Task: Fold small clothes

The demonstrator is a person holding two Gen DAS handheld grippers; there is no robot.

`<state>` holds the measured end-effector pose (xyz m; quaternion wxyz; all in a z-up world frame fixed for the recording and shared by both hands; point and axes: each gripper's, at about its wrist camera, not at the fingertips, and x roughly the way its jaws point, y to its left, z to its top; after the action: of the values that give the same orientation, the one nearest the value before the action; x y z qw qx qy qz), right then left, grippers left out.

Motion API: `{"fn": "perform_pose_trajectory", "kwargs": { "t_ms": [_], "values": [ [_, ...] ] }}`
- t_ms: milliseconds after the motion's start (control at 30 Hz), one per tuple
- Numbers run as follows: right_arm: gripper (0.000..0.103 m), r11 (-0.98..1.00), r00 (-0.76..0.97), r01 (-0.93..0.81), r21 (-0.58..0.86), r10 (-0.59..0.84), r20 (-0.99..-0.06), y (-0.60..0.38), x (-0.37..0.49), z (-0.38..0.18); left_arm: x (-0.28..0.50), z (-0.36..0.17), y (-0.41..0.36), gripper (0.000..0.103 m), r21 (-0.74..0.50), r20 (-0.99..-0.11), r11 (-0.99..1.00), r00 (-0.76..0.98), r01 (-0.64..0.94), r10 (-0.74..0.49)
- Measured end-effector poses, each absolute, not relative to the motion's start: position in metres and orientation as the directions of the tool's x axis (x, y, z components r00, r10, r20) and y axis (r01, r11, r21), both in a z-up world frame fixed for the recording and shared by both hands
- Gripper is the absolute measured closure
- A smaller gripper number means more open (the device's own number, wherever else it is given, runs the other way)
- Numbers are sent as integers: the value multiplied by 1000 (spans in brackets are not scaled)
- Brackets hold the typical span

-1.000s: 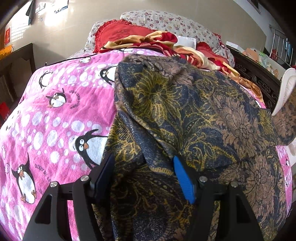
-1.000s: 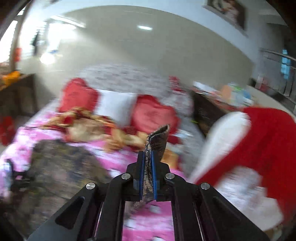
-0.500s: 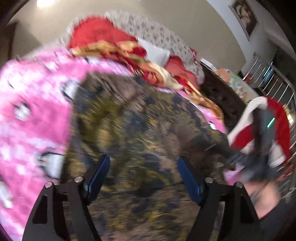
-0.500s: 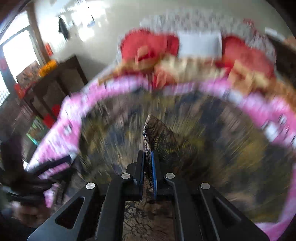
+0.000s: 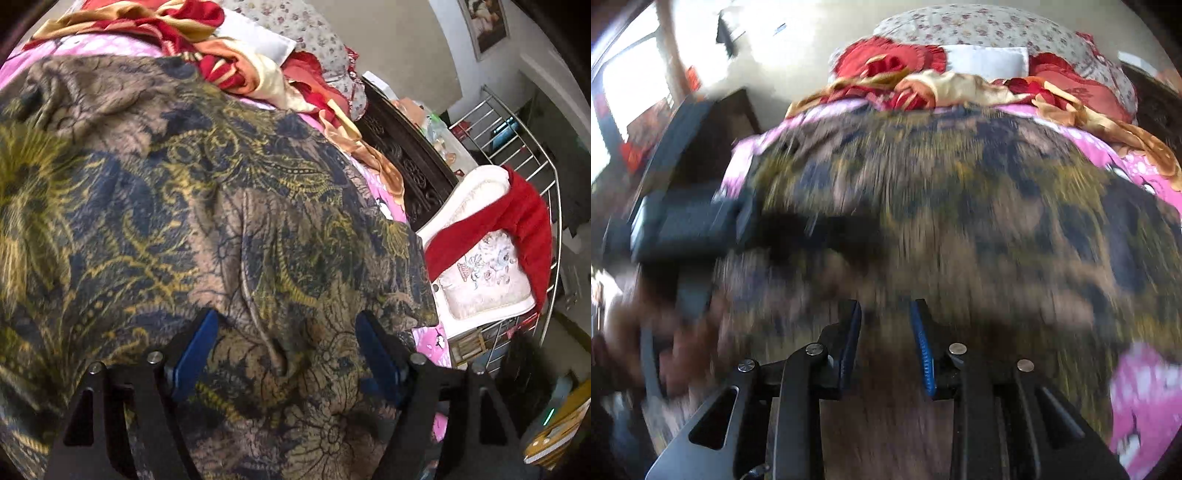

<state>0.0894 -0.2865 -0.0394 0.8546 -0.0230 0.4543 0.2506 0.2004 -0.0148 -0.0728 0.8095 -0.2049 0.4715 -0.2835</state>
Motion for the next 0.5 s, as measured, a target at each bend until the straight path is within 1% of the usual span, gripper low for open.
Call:
{"fn": "perform_pose_trajectory", "kwargs": {
  "t_ms": [33,100,167,267,300,400,467,500],
  "values": [
    [70,880,470,-447,163,386,-794,-291,78,-47,201,-71,-15,24,-597,-644,757,403,266,-650],
    [70,891,504,-421,168,384,-774,-301,70,-43,201,-68,-17,24,-602,-635,752,410,268,-654],
    [69,913,519,-375,163,352,-779,-306,73,-46,202,-70,-20,24,-595,-647,754,389,278,-655],
    [69,916,520,-329,229,378,-766,-316,80,-49,204,-73,-32,21,-568,-672,764,363,307,-645],
    [69,918,520,-321,235,378,-766,-317,80,-49,207,-74,-35,18,-577,-670,759,356,302,-652],
    [69,920,526,-323,220,368,-767,-313,81,-48,215,-77,-35,17,-627,-644,729,344,276,-684],
    [69,922,526,-324,213,363,-769,-312,82,-48,220,-79,-32,19,-659,-626,712,348,242,-698],
    [69,921,526,-324,215,364,-768,-312,82,-48,220,-79,-30,27,-668,-622,710,356,224,-697]
  ]
}}
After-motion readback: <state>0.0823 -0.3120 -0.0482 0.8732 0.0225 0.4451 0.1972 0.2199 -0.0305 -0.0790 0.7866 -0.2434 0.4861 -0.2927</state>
